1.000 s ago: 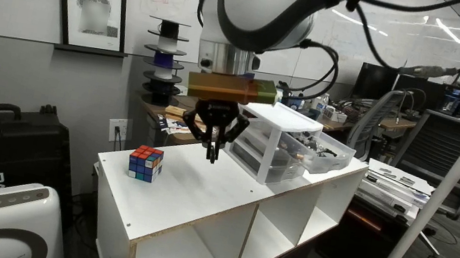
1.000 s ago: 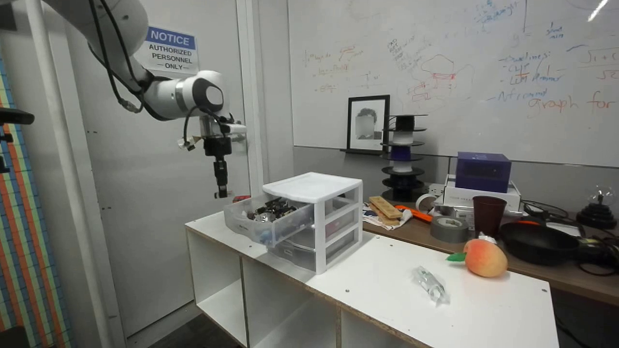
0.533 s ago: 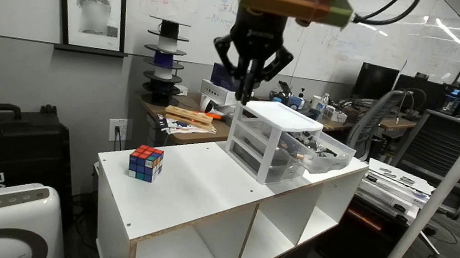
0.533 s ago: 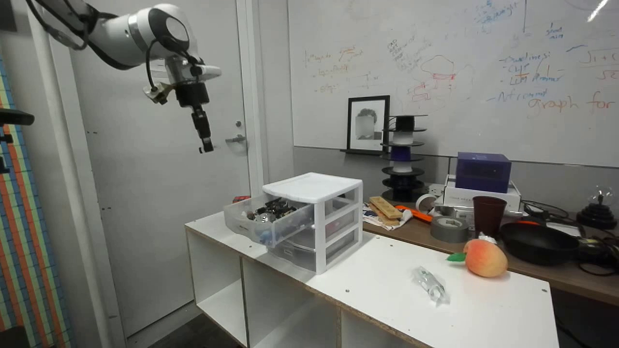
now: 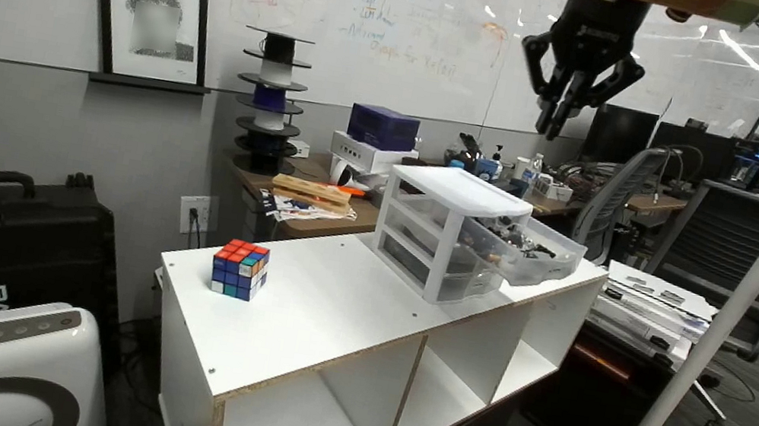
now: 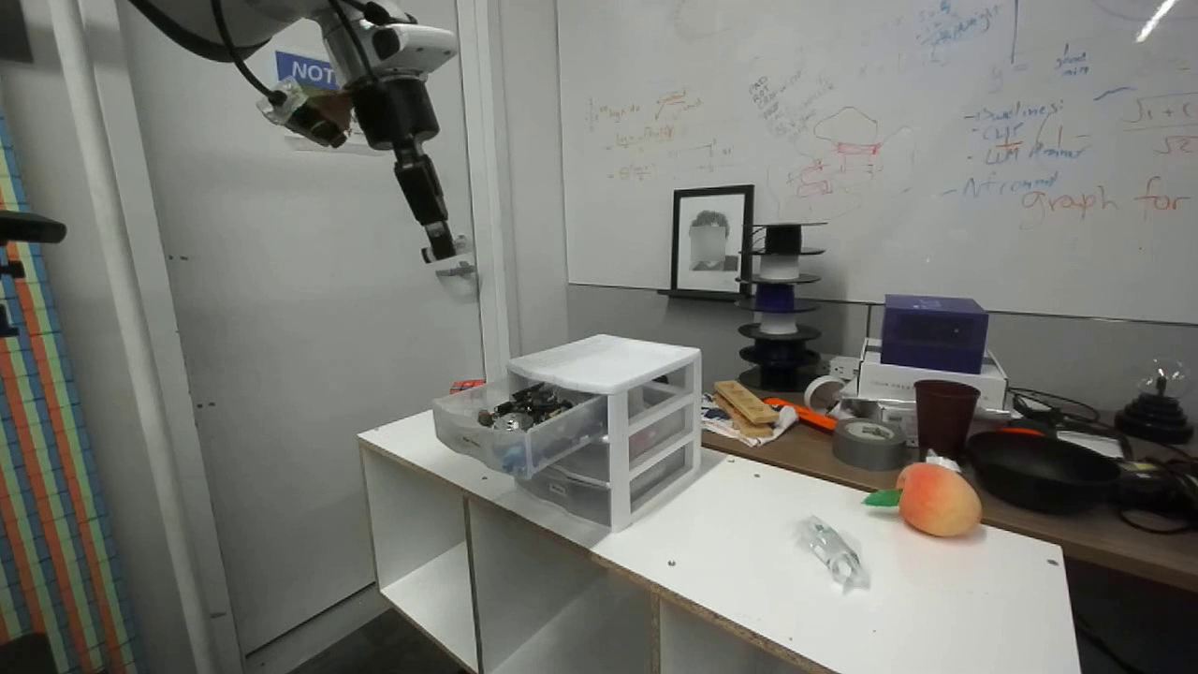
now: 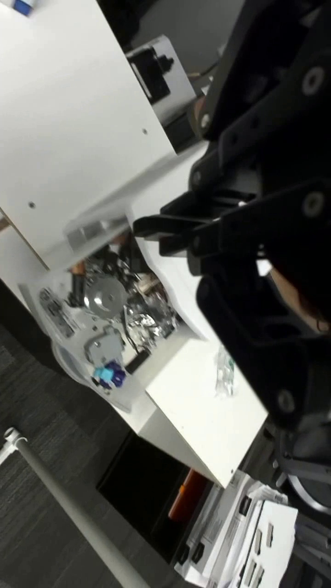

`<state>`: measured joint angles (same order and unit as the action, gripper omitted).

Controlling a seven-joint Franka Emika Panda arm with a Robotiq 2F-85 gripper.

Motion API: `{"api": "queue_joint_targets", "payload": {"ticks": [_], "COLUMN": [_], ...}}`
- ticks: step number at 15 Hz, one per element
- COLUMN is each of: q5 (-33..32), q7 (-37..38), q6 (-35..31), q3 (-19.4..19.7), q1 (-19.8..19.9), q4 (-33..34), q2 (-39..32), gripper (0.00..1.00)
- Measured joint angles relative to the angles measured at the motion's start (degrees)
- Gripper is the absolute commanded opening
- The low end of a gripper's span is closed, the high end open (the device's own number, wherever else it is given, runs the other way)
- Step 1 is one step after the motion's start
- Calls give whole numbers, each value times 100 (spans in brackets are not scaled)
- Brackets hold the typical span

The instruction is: Put the black object and the tissue into the drawer then close it.

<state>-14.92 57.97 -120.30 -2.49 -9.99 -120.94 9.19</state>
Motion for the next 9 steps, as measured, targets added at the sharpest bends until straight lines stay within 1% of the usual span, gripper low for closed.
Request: {"api": "queue_joint_targets", "payload": {"ticks": [2, 5, 7, 9], "q5": [0, 5, 167, 565], "q7": [-157, -427, -600, -840], "q6": [-470, -1321, -1785, -2024], "q3": [135, 297, 313, 273], "q1": [467, 976, 1113, 1091], "q4": [-394, -744, -813, -812], "q2": [173, 61, -143, -381], "gripper": [3, 3, 3, 3]}}
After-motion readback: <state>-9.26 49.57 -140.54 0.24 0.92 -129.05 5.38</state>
